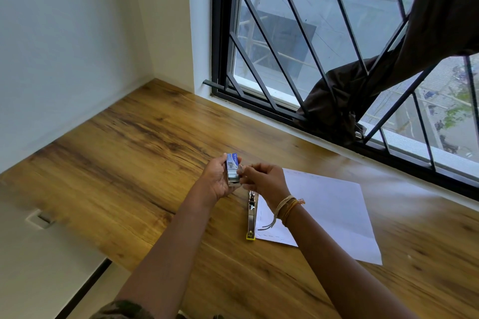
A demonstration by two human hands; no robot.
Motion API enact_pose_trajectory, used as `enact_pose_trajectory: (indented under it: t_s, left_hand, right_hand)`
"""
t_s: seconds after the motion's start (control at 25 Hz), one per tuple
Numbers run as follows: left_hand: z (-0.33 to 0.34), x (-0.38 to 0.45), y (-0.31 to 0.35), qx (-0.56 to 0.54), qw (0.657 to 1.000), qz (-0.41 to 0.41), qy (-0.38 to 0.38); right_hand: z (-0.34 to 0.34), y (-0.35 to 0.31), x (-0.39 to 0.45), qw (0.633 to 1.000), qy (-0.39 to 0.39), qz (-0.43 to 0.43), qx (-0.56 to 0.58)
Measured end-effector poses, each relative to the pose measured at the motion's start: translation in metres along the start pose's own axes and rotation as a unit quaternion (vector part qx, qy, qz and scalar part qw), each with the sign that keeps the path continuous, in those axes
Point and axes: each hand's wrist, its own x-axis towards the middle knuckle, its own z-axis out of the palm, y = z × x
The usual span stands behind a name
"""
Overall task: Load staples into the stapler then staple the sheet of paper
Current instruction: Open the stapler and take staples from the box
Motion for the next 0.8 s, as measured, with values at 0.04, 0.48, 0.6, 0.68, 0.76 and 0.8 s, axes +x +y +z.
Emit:
enact_pose_trajectory:
  t_s: [0.04,0.48,0.6,0.68,0.76,0.8]
  left_hand:
    - [0.000,0.000,0.000,0.008,1.000,-0.002,-0.001]
    - [-0.002,0.003,0.003,0.003,1.000,-0.006,-0.001]
    - [-0.001,0.004,0.003,-0.011,1.000,-0.004,0.002]
    - [-0.001,0.004,0.003,-0.018,1.000,0.001,0.002]
    - [-0.001,0.004,0.003,-0.027,1.000,0.006,-0.002]
    - [-0.001,0.004,0.003,-0.033,0.999,0.009,-0.003]
  right_hand:
    - [0.000,-0.001,-0.001,0.999,-0.006,0.019,0.047]
    - [-0.005,-0.004,-0.001,0.983,-0.036,0.058,0.170]
    - [-0.005,-0.001,-0.003,0.991,-0.053,0.042,0.115]
    - [-0.005,0.006,-0.007,0.998,-0.056,-0.013,0.006]
    - [-0.006,0.014,-0.011,0.992,-0.044,-0.075,-0.094]
    - [-0.006,0.017,-0.013,0.986,-0.033,-0.100,-0.129]
